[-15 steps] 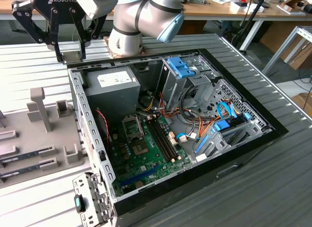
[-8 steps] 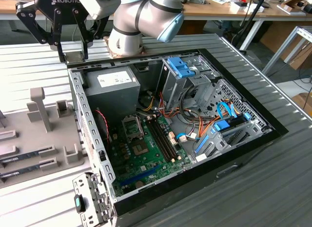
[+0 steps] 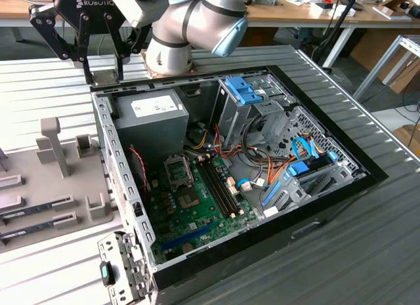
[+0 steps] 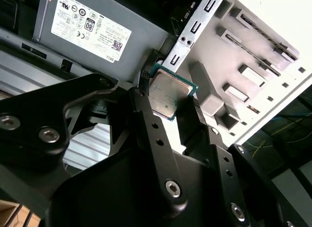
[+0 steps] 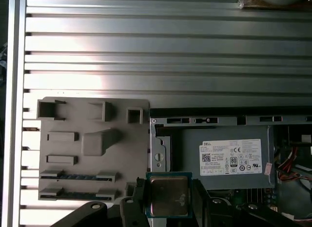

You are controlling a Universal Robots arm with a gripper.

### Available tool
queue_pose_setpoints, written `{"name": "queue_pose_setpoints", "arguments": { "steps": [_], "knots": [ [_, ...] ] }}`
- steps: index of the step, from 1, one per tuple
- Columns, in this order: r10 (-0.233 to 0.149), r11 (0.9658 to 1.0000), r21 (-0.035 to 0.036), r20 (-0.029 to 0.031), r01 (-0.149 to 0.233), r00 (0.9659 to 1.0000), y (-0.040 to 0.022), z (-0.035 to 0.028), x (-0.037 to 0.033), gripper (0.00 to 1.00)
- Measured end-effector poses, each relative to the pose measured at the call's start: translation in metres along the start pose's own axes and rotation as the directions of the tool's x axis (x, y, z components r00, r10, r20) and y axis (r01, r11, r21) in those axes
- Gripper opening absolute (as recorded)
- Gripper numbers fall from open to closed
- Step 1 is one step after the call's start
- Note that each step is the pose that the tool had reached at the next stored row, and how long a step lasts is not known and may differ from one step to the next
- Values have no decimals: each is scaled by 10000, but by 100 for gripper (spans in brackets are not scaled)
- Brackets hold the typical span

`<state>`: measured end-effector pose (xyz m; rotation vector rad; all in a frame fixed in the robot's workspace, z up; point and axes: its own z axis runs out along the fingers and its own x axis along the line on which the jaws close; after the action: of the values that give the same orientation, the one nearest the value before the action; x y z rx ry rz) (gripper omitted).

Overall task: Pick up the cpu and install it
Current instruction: 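Pick up the cpu and move it towards the insertion slot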

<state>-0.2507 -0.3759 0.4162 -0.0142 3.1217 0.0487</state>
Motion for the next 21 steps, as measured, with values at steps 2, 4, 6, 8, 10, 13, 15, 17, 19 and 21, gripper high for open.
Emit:
{"name": "queue_pose_setpoints", "arguments": {
  "steps": [2, 4, 6, 8, 10, 13, 15, 17, 19, 21],
  "knots": [
    [0, 10000, 0, 0, 0, 10000, 0, 4, -12, 47],
    [0, 10000, 0, 0, 0, 10000, -1, 8, -26, 47],
    [0, 10000, 0, 0, 0, 10000, -1, 12, -40, 47],
    [0, 10000, 0, 0, 0, 10000, -1, 16, -56, 47],
    [0, 10000, 0, 0, 0, 10000, -1, 19, -66, 47],
    [0, 10000, 0, 0, 0, 10000, -2, 25, -86, 47],
    [0, 10000, 0, 0, 0, 10000, -2, 29, -100, 47],
    [0, 10000, -1, 1, 0, 10000, -2, 34, -116, 47],
    [0, 10000, -1, 0, 0, 10000, -2, 37, -128, 47],
    [0, 10000, 0, 0, 0, 10000, -3, 41, -140, 47]
  ]
}}
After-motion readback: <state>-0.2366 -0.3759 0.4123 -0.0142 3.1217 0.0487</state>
